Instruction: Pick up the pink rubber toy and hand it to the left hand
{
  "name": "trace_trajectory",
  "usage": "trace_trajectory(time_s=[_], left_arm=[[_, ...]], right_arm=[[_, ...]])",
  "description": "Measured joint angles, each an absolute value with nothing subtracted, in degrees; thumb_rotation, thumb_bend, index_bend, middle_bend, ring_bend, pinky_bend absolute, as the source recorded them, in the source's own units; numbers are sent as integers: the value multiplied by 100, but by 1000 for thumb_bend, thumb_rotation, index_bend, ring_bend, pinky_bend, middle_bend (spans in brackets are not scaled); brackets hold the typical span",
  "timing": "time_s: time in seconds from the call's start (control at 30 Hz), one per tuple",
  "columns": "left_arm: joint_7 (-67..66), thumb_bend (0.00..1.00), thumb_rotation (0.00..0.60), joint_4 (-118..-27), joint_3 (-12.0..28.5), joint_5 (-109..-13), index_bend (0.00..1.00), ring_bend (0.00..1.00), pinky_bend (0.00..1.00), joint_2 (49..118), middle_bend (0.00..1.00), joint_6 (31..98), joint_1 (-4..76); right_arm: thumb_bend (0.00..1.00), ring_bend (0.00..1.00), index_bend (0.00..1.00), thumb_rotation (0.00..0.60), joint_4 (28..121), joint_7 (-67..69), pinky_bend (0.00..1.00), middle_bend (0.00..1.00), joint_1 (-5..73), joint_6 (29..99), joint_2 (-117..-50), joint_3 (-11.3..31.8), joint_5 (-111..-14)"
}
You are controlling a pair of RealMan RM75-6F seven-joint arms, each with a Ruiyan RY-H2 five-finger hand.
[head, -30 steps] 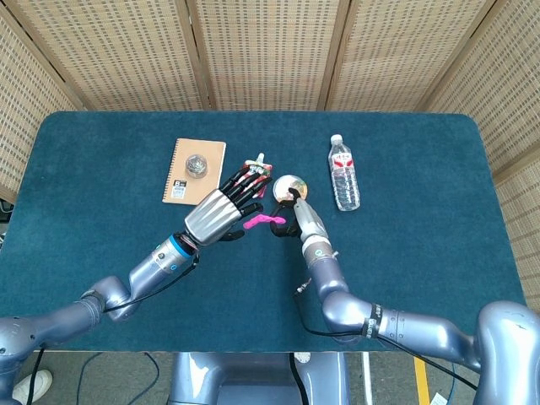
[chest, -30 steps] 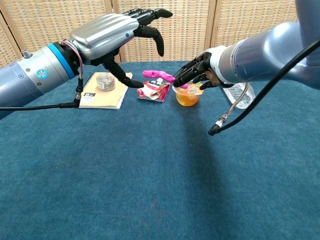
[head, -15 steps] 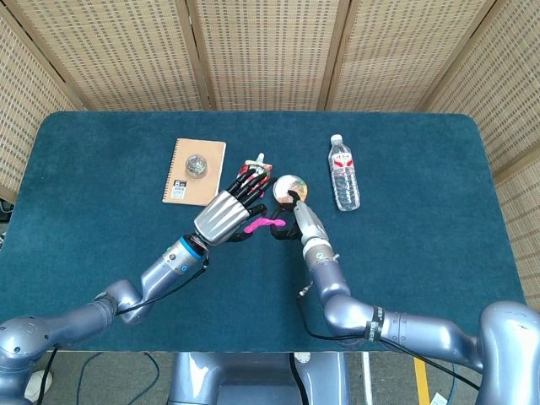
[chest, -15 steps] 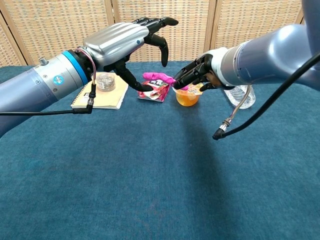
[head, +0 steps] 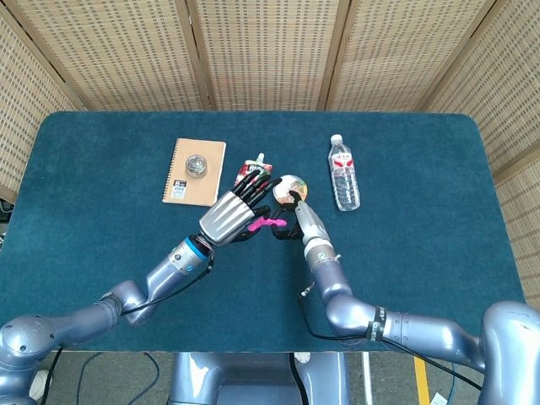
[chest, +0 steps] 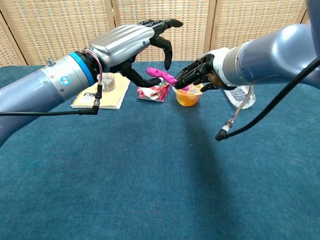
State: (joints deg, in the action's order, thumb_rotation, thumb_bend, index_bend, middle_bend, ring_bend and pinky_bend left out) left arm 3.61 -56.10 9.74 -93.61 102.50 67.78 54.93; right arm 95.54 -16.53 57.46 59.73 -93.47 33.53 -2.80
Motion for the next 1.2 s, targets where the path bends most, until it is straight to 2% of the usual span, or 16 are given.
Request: trace_trajectory(time_s=[0.43,0.6,0.83,1.2], left_arm=[[185,366,600,-5652,982,-9202,539,0,0,10282,0,6724,5533],[147,416,600,-5627,982,-9176,542,0,0,10299,0,6714,5550],[56,416,600,-5588,999,-9117,559,0,0,10326,0,6677,5577],[-17,503,600,-5508,1016,-9038,702,0,0,10394,0,6634,5605]], right_arm=[[643,0,663,600,9608,-1560,0,40,5697,5922,-9234,3305,-288],[647,0,664,600,9609,-1523,0,40,5681,5892,-9205,3284,-310],[649,0,665,600,9611,-1485,0,41,5669,5870,-9165,3274,-309],[651,0,667,600,9599,-1426,0,43,5642,5796,-9103,3241,-298]])
